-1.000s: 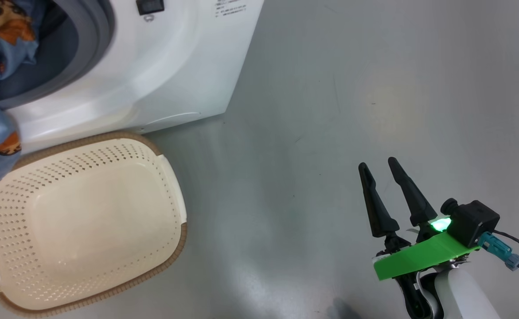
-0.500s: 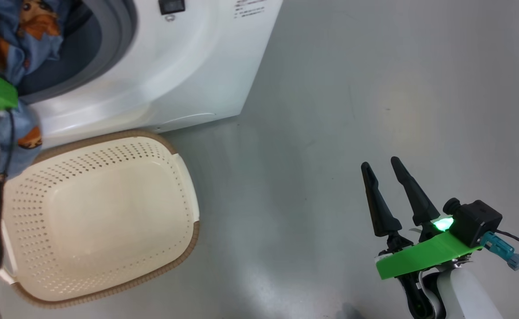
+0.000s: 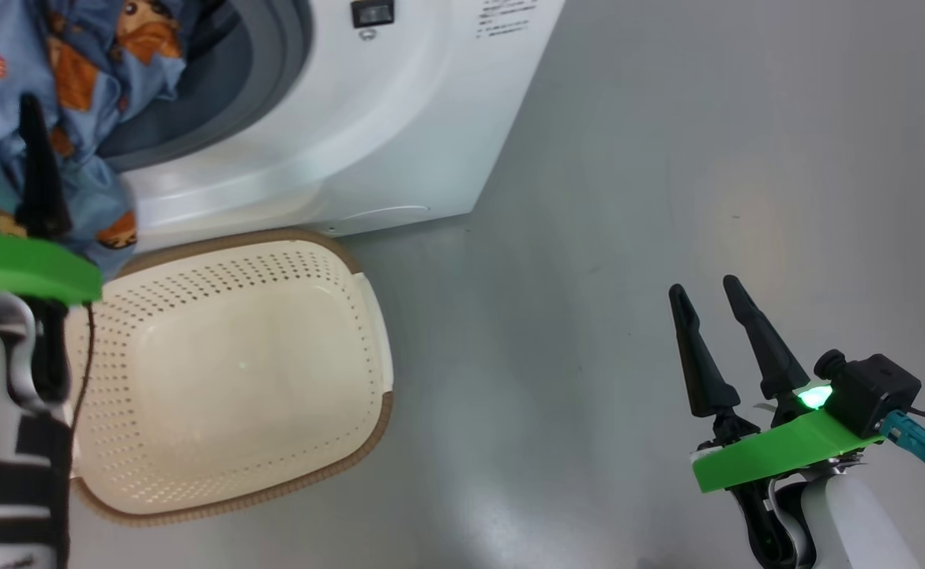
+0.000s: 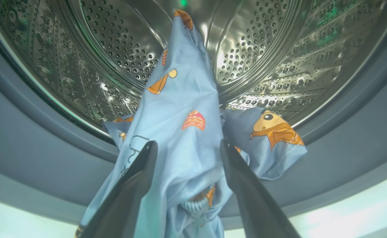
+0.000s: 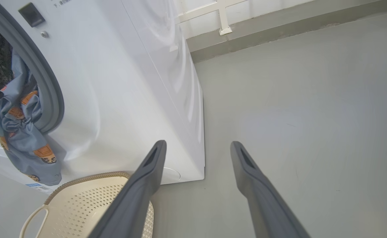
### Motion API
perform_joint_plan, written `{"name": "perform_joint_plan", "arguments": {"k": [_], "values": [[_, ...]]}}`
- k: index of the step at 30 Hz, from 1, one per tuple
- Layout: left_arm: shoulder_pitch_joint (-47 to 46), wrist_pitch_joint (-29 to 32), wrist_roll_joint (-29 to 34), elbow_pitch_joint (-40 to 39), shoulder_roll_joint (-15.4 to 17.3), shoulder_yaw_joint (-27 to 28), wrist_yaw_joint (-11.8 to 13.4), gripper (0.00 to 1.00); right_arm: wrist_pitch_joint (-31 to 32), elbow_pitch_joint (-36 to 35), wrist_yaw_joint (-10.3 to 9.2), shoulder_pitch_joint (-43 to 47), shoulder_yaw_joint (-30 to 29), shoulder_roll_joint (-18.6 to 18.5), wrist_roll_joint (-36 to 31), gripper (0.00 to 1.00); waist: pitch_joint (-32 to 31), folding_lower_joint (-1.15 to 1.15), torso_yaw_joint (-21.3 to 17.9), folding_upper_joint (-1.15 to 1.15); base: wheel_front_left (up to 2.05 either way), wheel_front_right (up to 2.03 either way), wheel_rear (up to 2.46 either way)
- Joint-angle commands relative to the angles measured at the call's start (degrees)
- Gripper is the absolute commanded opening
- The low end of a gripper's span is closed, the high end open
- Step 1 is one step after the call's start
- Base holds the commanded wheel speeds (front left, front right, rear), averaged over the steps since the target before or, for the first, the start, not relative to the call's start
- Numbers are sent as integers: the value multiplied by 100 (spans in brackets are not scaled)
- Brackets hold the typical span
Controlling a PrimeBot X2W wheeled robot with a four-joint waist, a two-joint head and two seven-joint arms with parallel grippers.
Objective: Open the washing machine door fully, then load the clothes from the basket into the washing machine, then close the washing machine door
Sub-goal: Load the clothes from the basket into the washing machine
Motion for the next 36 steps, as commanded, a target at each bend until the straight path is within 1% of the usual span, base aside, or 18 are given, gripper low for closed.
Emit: {"name": "perform_joint_plan", "arguments": {"k": [1, 13, 17, 18, 24, 30, 36], "values": [[232, -29, 38, -247, 177, 201, -9, 100, -27, -134, 9, 89, 84, -32, -68, 100, -42, 0, 84, 0, 0, 0, 0], [1894, -29, 19, -1330, -95, 519, -9, 100, -27, -114, 9, 231, 36, -183, -43, 100, -274, 0, 297, 0, 0, 0, 0], [2457, -29, 66, -1681, -184, 698, -9, 100, -27, -107, 9, 271, 45, -231, -21, 100, -335, 0, 302, 0, 0, 0, 0], [2457, -29, 66, -1681, -184, 698, -9, 100, -27, -107, 9, 271, 45, -231, -21, 100, -335, 0, 302, 0, 0, 0, 0], [3118, -29, 139, -2107, -342, 1023, -9, 100, -27, -73, 9, 275, 105, -280, 8, 100, -418, 0, 268, 0, 0, 0, 0], [3319, -29, 156, -2303, -456, 1120, -9, 100, -27, -70, 9, 284, 117, -320, 27, 100, -445, 0, 268, 0, 0, 0, 0], [3120, -29, 86, -2127, -436, 1018, -9, 100, -27, -91, 9, 260, 126, -317, 10, 100, -375, 0, 258, 0, 0, 0, 0]]}}
